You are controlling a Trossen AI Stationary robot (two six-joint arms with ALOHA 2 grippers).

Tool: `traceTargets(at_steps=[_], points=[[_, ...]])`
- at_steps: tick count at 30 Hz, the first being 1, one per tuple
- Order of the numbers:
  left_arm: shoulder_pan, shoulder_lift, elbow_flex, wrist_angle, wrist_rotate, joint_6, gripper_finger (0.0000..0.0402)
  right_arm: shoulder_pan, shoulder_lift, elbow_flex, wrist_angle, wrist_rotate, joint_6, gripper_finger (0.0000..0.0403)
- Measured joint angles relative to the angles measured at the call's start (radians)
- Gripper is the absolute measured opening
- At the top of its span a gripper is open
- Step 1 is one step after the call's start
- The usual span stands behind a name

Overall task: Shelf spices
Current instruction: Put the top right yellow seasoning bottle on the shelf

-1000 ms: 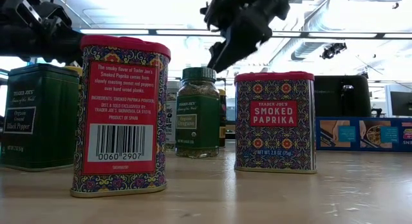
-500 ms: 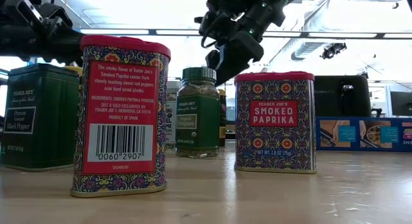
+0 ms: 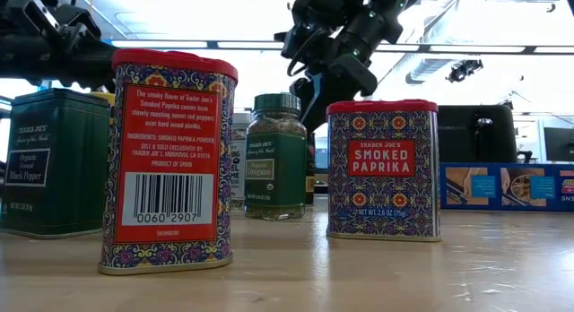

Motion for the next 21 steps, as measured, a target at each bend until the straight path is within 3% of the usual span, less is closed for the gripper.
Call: traceTargets(at_steps=[7, 21], points=[[0.000, 0.000, 0.000, 0.000, 0.000, -0.002, 0.0003, 0.000, 0.006, 0.000, 0.001, 0.001, 0.012, 0.0298], [0.000, 0.000, 0.000, 0.000, 0.001, -0.002, 0.0003, 0.000, 0.038, 0.002, 0.001, 0.002, 0.044, 0.0217]])
